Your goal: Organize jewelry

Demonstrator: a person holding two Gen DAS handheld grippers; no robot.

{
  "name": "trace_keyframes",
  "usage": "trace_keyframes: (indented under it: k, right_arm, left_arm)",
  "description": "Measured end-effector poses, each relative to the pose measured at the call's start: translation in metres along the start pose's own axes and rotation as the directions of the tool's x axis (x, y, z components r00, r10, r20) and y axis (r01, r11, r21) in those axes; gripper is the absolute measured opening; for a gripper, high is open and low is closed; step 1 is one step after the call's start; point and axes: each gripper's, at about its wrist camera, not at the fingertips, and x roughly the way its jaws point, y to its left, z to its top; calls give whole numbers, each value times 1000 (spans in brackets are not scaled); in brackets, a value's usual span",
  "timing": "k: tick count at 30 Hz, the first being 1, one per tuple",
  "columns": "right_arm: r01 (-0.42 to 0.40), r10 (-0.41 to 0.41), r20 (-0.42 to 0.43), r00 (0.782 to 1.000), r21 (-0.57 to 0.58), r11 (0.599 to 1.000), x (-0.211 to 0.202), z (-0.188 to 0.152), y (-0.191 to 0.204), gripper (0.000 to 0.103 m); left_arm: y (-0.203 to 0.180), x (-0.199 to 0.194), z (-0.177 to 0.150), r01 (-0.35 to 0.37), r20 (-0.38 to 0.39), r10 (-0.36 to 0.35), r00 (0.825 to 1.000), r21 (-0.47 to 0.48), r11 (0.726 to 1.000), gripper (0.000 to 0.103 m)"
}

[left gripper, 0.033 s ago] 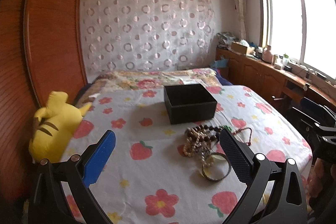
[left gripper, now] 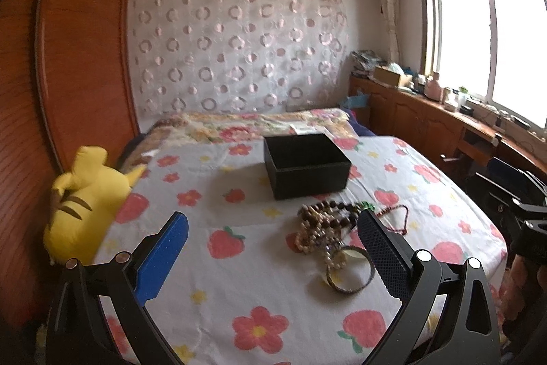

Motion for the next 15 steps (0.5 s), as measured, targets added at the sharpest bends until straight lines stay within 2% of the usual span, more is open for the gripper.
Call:
trace_keyframes:
  k: [7, 10, 15]
  right_arm:
    - [-8, 8, -49, 999, 3, 1000, 11, -18, -26, 101]
    - [-13, 13, -73, 997, -2, 1000, 17, -25, -31, 97]
    - [-18, 19, -108, 994, 4, 1000, 26, -37, -41, 97]
  left_arm:
    - [-8, 28, -14, 61, -92, -60, 994, 16, 998, 96]
    - [-14, 40, -21, 92, -135, -88, 987, 24, 995, 96]
    - [-21, 57, -33, 150, -195, -141, 971, 30, 988, 96]
